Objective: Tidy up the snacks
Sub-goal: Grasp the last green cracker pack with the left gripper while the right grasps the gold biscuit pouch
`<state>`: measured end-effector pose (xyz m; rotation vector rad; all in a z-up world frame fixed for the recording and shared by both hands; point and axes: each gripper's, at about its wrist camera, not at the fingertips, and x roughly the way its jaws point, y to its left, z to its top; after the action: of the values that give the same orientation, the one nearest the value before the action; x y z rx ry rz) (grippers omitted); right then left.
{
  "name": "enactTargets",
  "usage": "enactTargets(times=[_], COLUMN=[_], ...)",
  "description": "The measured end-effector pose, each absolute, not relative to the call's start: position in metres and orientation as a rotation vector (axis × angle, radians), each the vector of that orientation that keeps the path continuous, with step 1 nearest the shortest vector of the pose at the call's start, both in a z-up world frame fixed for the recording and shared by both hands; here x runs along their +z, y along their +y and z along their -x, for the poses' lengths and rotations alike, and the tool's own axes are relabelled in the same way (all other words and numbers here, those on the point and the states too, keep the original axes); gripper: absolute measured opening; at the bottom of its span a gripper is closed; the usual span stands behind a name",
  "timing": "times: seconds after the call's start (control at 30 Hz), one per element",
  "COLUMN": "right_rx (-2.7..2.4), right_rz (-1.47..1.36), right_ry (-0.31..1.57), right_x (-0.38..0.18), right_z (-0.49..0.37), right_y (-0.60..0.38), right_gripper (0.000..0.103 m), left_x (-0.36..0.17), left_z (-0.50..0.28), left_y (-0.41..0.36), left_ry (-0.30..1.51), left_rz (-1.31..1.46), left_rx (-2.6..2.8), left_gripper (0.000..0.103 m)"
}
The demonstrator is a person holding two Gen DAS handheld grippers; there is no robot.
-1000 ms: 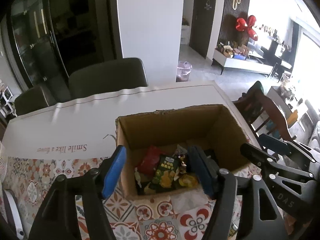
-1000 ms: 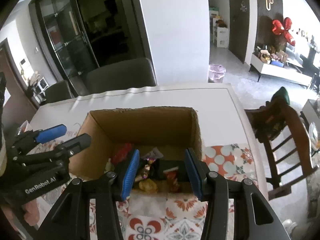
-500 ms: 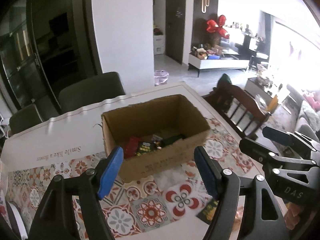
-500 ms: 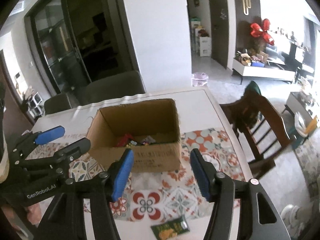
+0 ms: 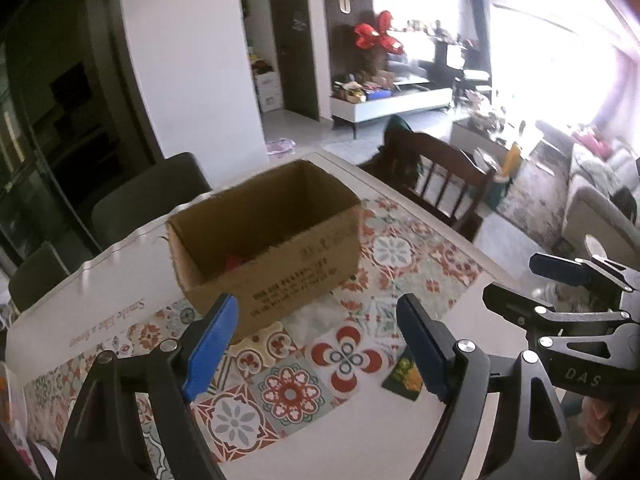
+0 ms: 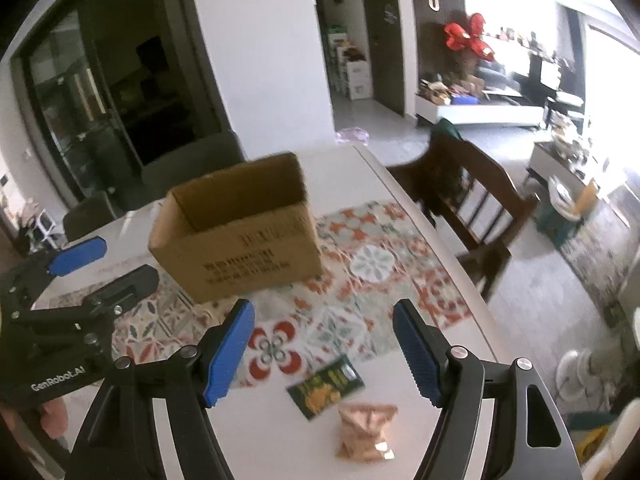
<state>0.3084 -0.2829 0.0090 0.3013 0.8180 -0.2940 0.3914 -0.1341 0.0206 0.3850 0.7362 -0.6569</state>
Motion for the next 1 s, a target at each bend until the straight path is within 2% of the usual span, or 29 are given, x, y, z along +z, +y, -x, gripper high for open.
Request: enactTargets(times=[0.47,1.0], right_rx=[-0.395,-0.367], right_rz=[-0.330,-0.399], right_ry=[0.944,1.163], right_x=[-0.048,-0.133], right_z=[-0.266,-0.263], right_y=[-0.278,-0.276], right_gripper=[0.072,0.072], left_x=[-0.040,-0.117], left_z=[-0.366,-0.368], left_y=[-0.145,-0.180], left_ry=[0.813,0.941], left_rz=[-0.536,-0.647], left_rx=[-0.829,-0.996], left_gripper=[0.083,0.083])
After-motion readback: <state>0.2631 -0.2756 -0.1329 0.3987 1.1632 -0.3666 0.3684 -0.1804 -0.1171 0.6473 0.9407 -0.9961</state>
